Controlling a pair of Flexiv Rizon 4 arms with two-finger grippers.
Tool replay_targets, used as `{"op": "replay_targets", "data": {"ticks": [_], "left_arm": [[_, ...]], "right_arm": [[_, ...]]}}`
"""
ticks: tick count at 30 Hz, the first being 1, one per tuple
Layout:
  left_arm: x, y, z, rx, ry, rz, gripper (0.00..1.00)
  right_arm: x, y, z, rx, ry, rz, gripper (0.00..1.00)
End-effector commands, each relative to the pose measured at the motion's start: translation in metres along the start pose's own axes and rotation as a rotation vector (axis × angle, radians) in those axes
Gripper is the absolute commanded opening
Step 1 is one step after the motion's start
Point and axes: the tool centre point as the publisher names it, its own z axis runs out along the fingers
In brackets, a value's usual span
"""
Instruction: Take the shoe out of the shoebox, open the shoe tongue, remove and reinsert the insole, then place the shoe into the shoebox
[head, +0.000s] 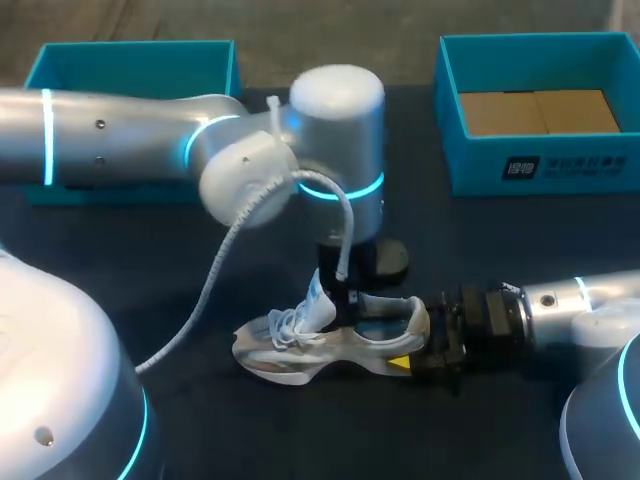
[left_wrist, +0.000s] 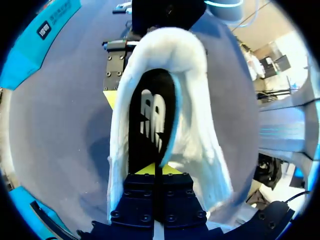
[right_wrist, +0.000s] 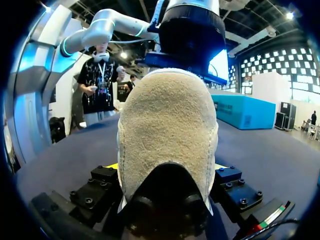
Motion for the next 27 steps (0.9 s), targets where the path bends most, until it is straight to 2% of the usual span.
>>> {"op": "replay_targets", "data": {"ticks": [1,12,20,27], "left_arm": [[0.002,0.013,-0.012,0.096,0.032,0.010,0.00],[0.016,0.013,-0.030,0.183,0.098,0.068,0.00],[0.013,0.020,-0.038,0.262,0.158,0.060,0.00],[0.017,0.018,-0.040,0.250,0.146,0.083,0.00]], "right_arm": [[0.003,0.001,0.001,0.006,0.000,0.001,0.00],[0.003,0.001,0.001,0.006,0.000,0.001,0.00],[0.003,0.001,0.001,0.006,0.000,0.001,0.00],[0.003,0.001,0.001,0.006,0.000,0.001,0.00]]}}
